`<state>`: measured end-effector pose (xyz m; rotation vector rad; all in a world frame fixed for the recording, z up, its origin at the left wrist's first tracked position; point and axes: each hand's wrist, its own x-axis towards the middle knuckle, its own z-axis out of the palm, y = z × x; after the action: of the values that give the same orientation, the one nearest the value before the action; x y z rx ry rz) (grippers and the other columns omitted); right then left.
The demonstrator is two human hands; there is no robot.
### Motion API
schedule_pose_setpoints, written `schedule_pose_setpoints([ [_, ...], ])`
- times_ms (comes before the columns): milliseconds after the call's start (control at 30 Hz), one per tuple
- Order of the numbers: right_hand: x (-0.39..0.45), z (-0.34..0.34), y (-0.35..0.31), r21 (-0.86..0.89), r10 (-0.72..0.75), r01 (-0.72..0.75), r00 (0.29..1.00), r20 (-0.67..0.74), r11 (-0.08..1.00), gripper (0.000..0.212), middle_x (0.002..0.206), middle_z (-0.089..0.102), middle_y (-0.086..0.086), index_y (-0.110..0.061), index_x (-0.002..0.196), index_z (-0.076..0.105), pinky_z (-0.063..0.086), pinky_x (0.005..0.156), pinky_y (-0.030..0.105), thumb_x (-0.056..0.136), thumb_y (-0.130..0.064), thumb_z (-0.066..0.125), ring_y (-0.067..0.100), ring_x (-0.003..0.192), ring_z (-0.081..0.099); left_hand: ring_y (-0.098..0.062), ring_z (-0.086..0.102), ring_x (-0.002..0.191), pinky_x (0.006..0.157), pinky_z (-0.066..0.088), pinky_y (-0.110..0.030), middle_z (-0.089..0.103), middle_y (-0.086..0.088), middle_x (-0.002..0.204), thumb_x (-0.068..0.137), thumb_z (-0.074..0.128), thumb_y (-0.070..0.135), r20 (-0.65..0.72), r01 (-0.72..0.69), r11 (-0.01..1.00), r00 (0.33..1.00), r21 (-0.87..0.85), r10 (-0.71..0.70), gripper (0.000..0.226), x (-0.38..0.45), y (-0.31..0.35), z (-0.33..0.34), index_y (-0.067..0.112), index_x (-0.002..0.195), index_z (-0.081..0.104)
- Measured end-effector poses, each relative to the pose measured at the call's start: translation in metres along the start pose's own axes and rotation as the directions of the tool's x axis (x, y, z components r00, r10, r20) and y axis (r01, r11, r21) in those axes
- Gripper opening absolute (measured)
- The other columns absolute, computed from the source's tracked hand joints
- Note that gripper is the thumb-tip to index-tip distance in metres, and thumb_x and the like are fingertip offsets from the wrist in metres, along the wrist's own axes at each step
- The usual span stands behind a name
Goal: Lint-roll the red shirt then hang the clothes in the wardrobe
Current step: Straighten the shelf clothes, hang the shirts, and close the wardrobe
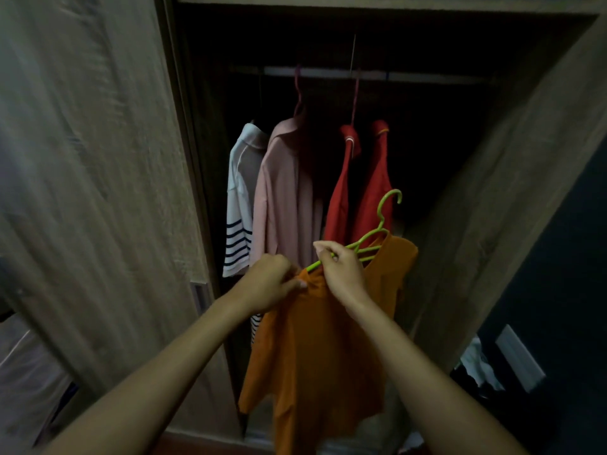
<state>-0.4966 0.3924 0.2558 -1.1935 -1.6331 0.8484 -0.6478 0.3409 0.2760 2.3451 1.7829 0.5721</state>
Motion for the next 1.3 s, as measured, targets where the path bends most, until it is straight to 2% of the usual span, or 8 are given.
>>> schedule_pose_setpoints([
  [200,0.004,-0.012,0.008,0.007,0.088,-0.090,0.986,0.141,0.996,0.035,0.135,0.058,0.003,-0.015,0.131,0.058,0.036,0.110,0.032,0.099,-0.022,0.045,0.015,0.127,0.050,-0.012,0.061,0.073,0.067,0.046,-0.029,0.068,-0.002,0.082,0.083,0.069,0.025,-0.135,0.033,0.984,0.989,-0.177,-0.058,0.013,0.003,0.011,0.018,0.013,0.083,0.074],
  [600,0.001,-0.036,0.012,0.147,0.202,-0.231,0.961,0.191,0.962,0.037,0.135,0.057,0.012,-0.006,0.132,0.055,0.033,0.114,0.038,0.096,-0.014,0.052,0.018,0.128,0.050,0.000,0.060,0.076,0.067,0.038,-0.006,0.070,0.008,0.085,0.087,0.066,0.030,-0.354,-0.130,0.953,0.935,-0.275,0.026,0.017,0.019,0.031,0.023,0.024,0.100,0.075],
  [767,-0.007,-0.045,0.009,0.152,0.199,-0.233,0.957,0.210,0.960,0.039,0.139,0.053,0.007,-0.006,0.136,0.051,0.032,0.111,0.024,0.098,-0.015,0.049,0.015,0.132,0.046,0.002,0.061,0.073,0.063,0.042,-0.012,0.070,0.013,0.083,0.086,0.061,0.048,-0.172,-0.103,0.970,0.983,-0.221,0.065,0.026,0.022,0.024,0.028,0.026,0.092,0.073],
  [867,-0.005,-0.047,0.002,0.154,0.214,-0.251,0.951,0.224,0.956,0.041,0.142,0.049,0.007,-0.010,0.138,0.049,0.030,0.114,0.029,0.098,-0.013,0.047,0.016,0.135,0.042,-0.012,0.060,0.067,0.062,0.045,-0.032,0.061,0.004,0.068,0.095,0.041,0.052,-0.051,-0.064,0.986,0.997,-0.152,0.056,0.038,0.018,0.021,0.041,0.023,0.073,0.055],
  [967,0.002,-0.043,-0.005,0.082,0.245,-0.256,0.961,0.129,0.963,0.053,0.149,0.041,0.005,-0.018,0.146,0.038,0.030,0.115,0.034,0.095,-0.018,0.053,0.019,0.137,0.038,-0.027,0.061,0.080,0.072,0.046,-0.042,0.064,-0.005,0.080,0.099,0.032,0.043,-0.142,-0.060,0.973,0.989,-0.221,0.029,0.035,0.021,0.029,0.052,0.020,0.077,0.048],
  [1100,-0.004,-0.040,-0.009,0.190,0.318,-0.277,0.917,-0.242,0.942,0.082,0.139,0.052,0.008,-0.013,0.148,0.023,0.038,0.110,0.040,0.083,-0.023,0.071,0.023,0.127,0.050,-0.029,0.060,0.087,0.078,0.046,-0.047,0.066,-0.005,0.086,0.095,0.025,0.046,-0.258,-0.016,0.954,0.964,-0.298,-0.064,0.038,0.020,0.045,0.069,0.021,0.084,0.052],
  [1167,-0.013,-0.043,-0.007,0.292,0.375,-0.286,0.870,-0.320,0.913,0.058,0.125,0.062,0.006,-0.008,0.129,0.039,0.044,0.103,0.037,0.082,-0.021,0.072,0.020,0.115,0.058,-0.029,0.058,0.086,0.078,0.045,-0.046,0.065,-0.006,0.086,0.098,0.028,0.042,-0.293,-0.008,0.949,0.952,-0.314,-0.089,0.037,0.019,0.051,0.076,0.018,0.085,0.053],
  [1300,-0.018,-0.051,-0.003,0.455,0.430,-0.289,0.868,-0.246,0.842,0.024,0.116,0.066,0.005,-0.006,0.112,0.055,0.050,0.082,0.025,0.089,-0.007,0.062,0.014,0.099,0.062,-0.028,0.051,0.092,0.079,0.036,-0.040,0.059,-0.007,0.092,0.101,0.034,0.034,-0.232,-0.078,0.981,0.972,-0.177,0.036,0.028,0.017,0.070,0.087,0.014,0.093,0.052],
])
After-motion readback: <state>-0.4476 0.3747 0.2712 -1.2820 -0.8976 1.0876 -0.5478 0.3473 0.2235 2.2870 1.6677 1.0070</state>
